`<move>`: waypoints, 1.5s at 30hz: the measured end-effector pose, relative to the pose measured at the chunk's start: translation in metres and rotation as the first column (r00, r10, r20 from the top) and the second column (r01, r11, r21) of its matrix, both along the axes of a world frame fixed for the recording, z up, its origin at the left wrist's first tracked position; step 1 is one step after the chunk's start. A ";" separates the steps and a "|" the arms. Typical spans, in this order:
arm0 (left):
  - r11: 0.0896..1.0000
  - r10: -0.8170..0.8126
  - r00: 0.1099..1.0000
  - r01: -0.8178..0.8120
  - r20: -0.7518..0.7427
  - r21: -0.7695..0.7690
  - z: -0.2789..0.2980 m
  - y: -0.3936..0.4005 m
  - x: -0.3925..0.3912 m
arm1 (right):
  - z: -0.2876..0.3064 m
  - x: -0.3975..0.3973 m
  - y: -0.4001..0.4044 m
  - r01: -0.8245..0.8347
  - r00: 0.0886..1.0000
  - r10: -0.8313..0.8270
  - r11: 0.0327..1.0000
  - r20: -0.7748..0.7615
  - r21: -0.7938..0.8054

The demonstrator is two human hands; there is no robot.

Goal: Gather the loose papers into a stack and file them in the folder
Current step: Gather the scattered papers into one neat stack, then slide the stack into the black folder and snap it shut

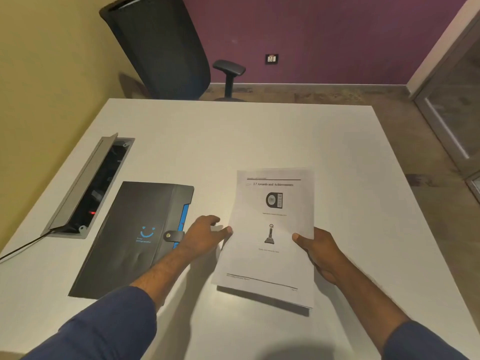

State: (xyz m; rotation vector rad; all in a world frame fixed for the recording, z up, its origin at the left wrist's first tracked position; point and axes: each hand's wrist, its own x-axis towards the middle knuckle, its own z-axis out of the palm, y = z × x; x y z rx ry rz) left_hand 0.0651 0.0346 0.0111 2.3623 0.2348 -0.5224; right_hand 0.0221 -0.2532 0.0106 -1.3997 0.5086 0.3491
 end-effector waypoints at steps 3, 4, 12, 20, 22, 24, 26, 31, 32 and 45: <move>0.980 0.047 0.997 -0.058 0.061 0.190 -0.011 0.032 -0.001 | -0.002 0.005 0.001 0.038 0.998 -0.037 0.999 -0.049 0.035; 0.959 0.084 0.993 -0.105 0.088 0.265 -0.012 0.042 -0.003 | -0.003 0.007 0.001 0.040 0.997 -0.038 0.999 -0.060 0.035; 0.847 0.193 0.980 -0.142 -0.048 0.512 -0.025 0.080 -0.019 | -0.003 0.017 0.006 -0.010 0.995 0.010 1.000 -0.100 0.005; 0.917 0.299 0.947 -0.250 -0.119 0.312 -0.031 0.091 -0.008 | -0.012 0.009 0.008 -0.016 0.992 0.015 1.000 -0.128 -0.001; 0.931 0.282 0.947 -0.231 -0.157 0.281 -0.032 0.088 -0.007 | -0.012 0.007 0.008 -0.011 0.990 0.010 1.000 -0.139 -0.004; 0.951 0.239 0.955 -0.193 -0.177 0.242 -0.035 0.079 -0.006 | -0.011 0.008 0.007 -0.003 0.990 0.002 1.000 -0.144 -0.006; 0.964 0.218 0.960 -0.183 -0.176 0.195 -0.037 0.065 -0.007 | -0.008 0.009 0.006 0.005 0.990 -0.007 1.000 -0.144 -0.014; 0.959 0.240 0.962 -0.215 -0.128 0.184 -0.044 0.029 -0.013 | 0.000 0.009 -0.001 0.026 0.991 -0.027 1.000 -0.130 -0.012; 0.947 0.237 0.965 -0.204 -0.112 0.247 -0.045 0.024 -0.013 | 0.000 0.008 -0.003 0.028 0.991 -0.030 0.999 -0.129 -0.017; 0.892 -0.211 0.955 0.101 0.208 0.440 -0.063 -0.013 -0.051 | 0.010 -0.005 -0.020 0.108 0.988 -0.112 0.993 -0.111 -0.043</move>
